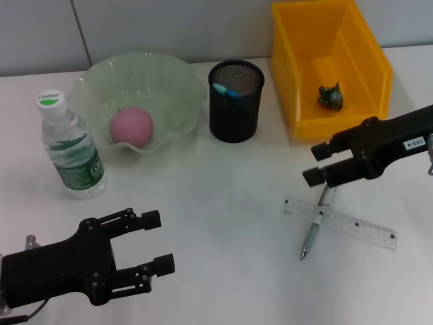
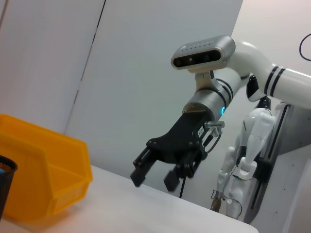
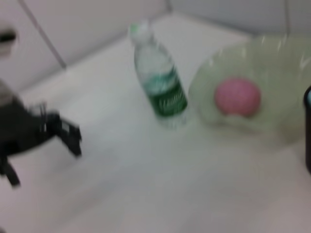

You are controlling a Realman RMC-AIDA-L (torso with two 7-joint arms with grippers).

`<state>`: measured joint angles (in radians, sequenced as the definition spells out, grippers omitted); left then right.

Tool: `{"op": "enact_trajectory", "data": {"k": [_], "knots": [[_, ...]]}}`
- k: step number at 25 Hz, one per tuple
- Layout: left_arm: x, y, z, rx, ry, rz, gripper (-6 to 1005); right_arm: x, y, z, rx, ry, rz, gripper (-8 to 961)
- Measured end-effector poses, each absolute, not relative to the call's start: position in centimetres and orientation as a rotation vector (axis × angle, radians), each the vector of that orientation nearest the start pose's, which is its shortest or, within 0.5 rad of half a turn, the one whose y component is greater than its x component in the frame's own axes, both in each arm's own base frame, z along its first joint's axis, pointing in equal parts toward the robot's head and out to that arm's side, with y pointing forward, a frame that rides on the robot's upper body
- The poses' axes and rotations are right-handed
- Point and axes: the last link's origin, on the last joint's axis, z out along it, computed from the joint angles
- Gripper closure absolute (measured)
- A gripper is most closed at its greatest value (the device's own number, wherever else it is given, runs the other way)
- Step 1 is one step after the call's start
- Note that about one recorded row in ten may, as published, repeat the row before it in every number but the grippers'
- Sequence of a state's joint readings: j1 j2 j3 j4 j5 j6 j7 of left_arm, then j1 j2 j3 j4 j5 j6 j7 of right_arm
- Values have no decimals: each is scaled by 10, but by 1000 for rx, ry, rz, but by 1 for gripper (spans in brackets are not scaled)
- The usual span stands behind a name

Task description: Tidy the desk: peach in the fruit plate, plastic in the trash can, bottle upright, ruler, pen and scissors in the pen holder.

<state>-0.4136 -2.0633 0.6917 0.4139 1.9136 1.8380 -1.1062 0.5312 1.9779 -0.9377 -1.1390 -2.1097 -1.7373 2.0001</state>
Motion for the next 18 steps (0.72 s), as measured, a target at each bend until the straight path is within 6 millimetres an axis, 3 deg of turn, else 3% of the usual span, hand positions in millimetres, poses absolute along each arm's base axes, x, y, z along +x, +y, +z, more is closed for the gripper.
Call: {"op": "enact_trajectory", "data": {"k": [1, 9, 18], "knots": [[-274, 249, -20, -2803, -564, -1125, 219, 213, 343, 66, -2893, 792, 121, 303], [-274, 248, -22, -2800, -577, -1126, 219, 191, 356, 52, -2903, 685, -214, 303], [-275, 248, -24, -2812, -585, -1100, 219, 179, 363, 37, -2901, 628, -352, 303]]}}
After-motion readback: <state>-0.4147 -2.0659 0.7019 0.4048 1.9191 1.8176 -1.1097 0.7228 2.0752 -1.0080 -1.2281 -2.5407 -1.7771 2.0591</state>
